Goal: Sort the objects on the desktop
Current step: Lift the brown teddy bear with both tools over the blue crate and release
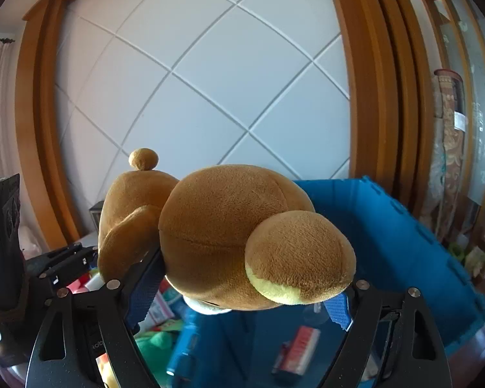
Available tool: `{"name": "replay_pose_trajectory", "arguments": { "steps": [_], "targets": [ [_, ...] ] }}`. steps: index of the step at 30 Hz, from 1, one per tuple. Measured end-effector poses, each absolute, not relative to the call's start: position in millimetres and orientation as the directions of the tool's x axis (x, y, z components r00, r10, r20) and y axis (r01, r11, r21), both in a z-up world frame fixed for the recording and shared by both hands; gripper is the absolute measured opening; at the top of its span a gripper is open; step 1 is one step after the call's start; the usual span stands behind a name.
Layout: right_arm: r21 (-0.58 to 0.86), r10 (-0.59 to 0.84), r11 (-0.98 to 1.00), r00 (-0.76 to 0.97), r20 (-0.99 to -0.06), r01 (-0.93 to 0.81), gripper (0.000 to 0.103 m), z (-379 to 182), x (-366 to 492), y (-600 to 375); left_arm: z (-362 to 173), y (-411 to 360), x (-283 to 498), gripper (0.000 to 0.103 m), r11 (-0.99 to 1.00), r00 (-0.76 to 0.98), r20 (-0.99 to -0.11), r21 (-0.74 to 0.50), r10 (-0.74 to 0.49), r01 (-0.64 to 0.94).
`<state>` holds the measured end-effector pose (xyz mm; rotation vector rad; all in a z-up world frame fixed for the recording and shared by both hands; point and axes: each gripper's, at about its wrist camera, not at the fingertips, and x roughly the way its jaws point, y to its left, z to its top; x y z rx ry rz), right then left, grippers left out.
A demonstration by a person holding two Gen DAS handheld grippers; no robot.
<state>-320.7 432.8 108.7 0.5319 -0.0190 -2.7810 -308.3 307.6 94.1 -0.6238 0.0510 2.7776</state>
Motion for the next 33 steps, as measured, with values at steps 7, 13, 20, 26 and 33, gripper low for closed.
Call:
{"name": "replay_pose_trajectory", "arguments": {
  "steps": [7, 13, 20, 26, 33],
  "targets": [
    [0.063, -0.259, -0.965, -0.877, -0.405, 0.256, 0.086, 103.0, -333.1, 529.0, 84.5, 397.1, -326.3, 0.040, -0.949, -0.797, -0.527, -0.061, 0.295, -0.311],
    [0.088, -0.253, -0.967, -0.860, -0.443, 0.239, 0.086, 84.2, -347.7, 571.3, 70.3, 434.9, -338.5, 0.040, -0.946, -0.765, -0.576, -0.051, 0.289, -0.320],
    [0.110, -0.271, -0.962, -0.847, -0.456, 0.249, 0.086, 77.0, -365.0, 593.3, 65.5, 451.1, -346.7, 0.040, -0.950, -0.757, -0.594, -0.041, 0.271, -0.308],
    [0.113, -0.247, -0.969, -0.853, -0.460, 0.219, 0.089, 74.5, -373.5, 601.1, 54.6, 456.7, -357.5, 0.040, -0.955, -0.714, -0.657, -0.031, 0.241, -0.294],
    [0.128, -0.203, -0.978, -0.865, -0.459, 0.162, 0.099, 72.6, -371.3, 614.0, 47.9, 449.0, -359.8, 0.040, -0.960, -0.685, -0.688, -0.060, 0.239, -0.274]
  ]
}}
